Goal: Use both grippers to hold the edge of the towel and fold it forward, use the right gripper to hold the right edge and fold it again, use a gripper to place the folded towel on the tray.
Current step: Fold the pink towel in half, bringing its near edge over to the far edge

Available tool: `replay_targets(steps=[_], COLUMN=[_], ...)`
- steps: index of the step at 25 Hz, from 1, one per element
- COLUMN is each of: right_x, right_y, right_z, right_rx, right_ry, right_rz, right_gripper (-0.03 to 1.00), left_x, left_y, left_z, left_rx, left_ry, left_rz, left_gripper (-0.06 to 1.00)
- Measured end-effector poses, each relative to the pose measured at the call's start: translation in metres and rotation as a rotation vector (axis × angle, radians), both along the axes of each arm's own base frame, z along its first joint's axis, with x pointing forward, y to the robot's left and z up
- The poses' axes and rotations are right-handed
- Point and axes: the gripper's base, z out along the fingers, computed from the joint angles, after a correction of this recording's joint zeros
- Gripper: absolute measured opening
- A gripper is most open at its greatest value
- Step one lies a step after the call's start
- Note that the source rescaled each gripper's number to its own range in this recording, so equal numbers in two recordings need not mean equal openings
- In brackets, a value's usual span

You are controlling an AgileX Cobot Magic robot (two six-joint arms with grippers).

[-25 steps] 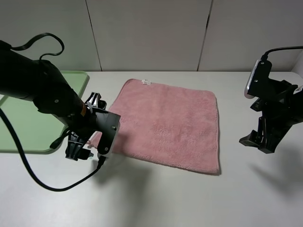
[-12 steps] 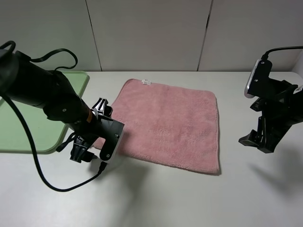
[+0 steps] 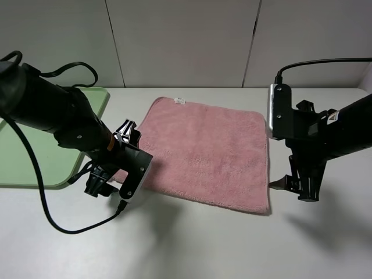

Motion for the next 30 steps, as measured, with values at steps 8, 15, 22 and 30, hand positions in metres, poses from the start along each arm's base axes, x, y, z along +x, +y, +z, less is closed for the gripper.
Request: replay_targets(steps=[8,15,22,30], right_x=[0.003,0.004,0.005,0.006], right_y=[0.003,0.004,0.005,0.006], right_z=[-0.004,-0.039,-0.06,-0.075], right_rx=[0.0,-0.049,-0.065,-0.079], right_ry=[-0.01,0.145,0.234,0.271], right_rz=[-0.002,-0.019,-0.045,-0.062], right_gripper=[1.0,1.0,1.0,1.0], left_x=[0.0,0.0,0.0,0.0], left_y=[0.0,0.0,0.0,0.0], left_z=[0.0,0.0,0.0,0.0], left_rx=[0.001,0.0,0.001,0.0], left_ry=[-0.001,-0.002,-0.002,-0.003], left_rz=[-0.003,-0.004,-0.005,-0.007], left_gripper=[0.93,0.93,0.93,0.92])
